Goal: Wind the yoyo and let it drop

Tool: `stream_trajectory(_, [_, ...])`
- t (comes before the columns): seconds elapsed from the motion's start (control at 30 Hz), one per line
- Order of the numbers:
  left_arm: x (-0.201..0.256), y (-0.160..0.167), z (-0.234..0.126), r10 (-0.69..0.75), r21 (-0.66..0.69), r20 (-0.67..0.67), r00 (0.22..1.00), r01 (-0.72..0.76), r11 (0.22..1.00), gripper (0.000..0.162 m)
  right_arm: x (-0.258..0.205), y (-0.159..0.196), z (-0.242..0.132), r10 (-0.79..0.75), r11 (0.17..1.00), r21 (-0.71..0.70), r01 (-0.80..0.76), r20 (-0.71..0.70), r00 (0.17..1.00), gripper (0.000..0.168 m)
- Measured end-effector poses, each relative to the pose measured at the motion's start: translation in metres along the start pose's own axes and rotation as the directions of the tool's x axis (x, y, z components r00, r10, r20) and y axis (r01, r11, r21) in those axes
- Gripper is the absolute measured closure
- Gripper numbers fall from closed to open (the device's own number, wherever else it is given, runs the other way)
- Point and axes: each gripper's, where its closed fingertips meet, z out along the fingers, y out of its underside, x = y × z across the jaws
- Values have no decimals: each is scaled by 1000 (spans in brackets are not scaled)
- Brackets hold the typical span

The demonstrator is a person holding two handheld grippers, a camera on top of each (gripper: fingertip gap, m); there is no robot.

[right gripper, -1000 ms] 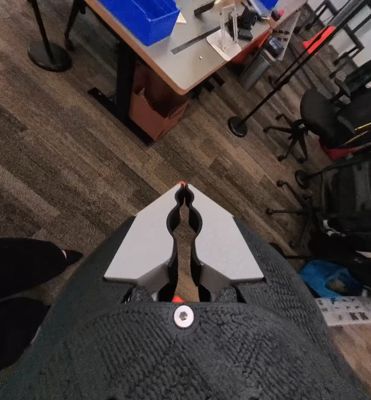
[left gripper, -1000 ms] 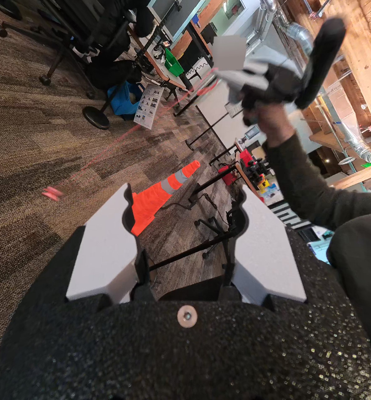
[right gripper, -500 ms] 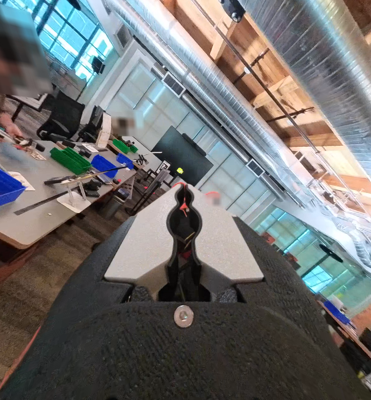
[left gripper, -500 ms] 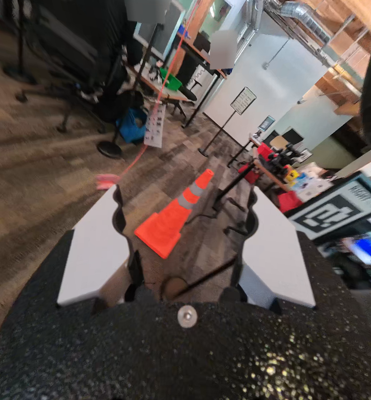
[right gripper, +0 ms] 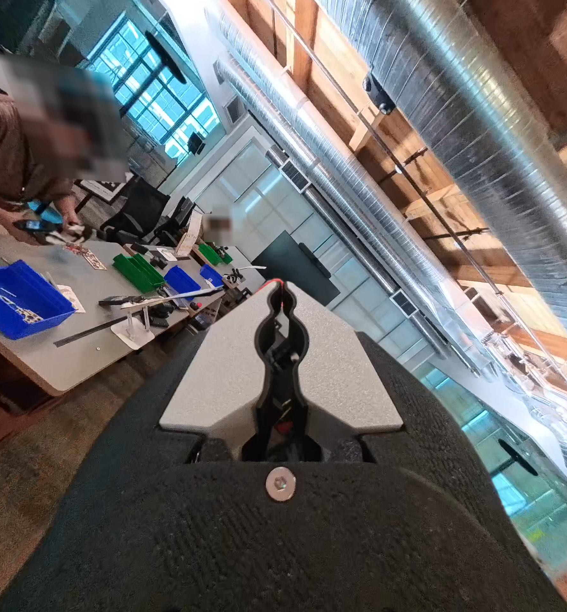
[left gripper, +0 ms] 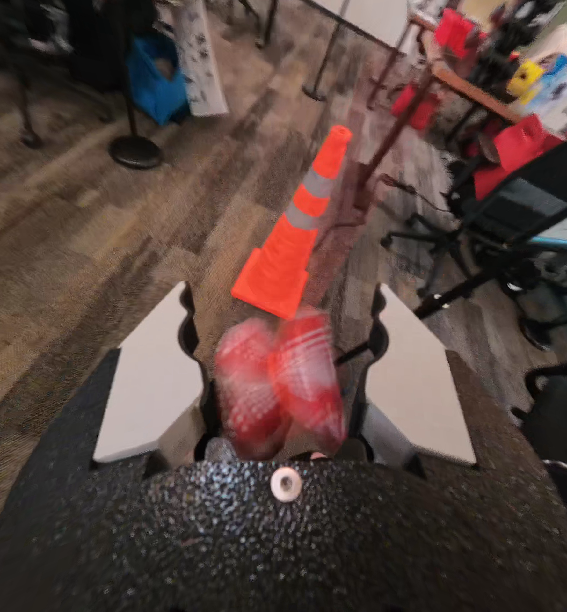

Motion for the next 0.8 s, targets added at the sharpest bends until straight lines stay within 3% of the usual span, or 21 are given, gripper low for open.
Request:
stream_trajectory(0.03, [-3, 6, 7, -21, -11, -5, 1000, 21, 1000, 68, 5, -11, -3, -1, 1000, 15, 1, 3, 1000, 168])
stream_trajectory(0.13, [0, 19, 19, -73, -56, -105, 992, 67, 996, 131, 26, -41, -12, -6, 998, 63, 7, -19, 1000, 168])
stream_trajectory(0.17, [2, 20, 18, -71, -63, -138, 988, 63, 996, 162, 32, -47, -15, -18, 997, 70, 20, -30, 999, 168])
stream_trajectory(0.27, [-23, 20, 14, -19, -26, -29, 999, 19, 999, 162, 50, -57, -24, -30, 994, 100, 36, -57, 998, 168])
stream_trajectory(0.43, [-47, -7, -6, -95, 127, -69, 993, 103, 986, 162, 68, -62, -16, 43, 985, 167, -35, -41, 998, 168])
stream_trajectory(0.63, [-75, -22, -19, -159, 169, -85, 984, 172, 970, 162, 68, -100, 57, -10, 984, 176, 10, -3, 1000, 168])
stream_trajectory(0.8, [-97, -6, -71, -294, 287, -76, 953, 303, 909, 162, 51, -96, 116, -53, 992, 119, 44, 67, 996, 168])
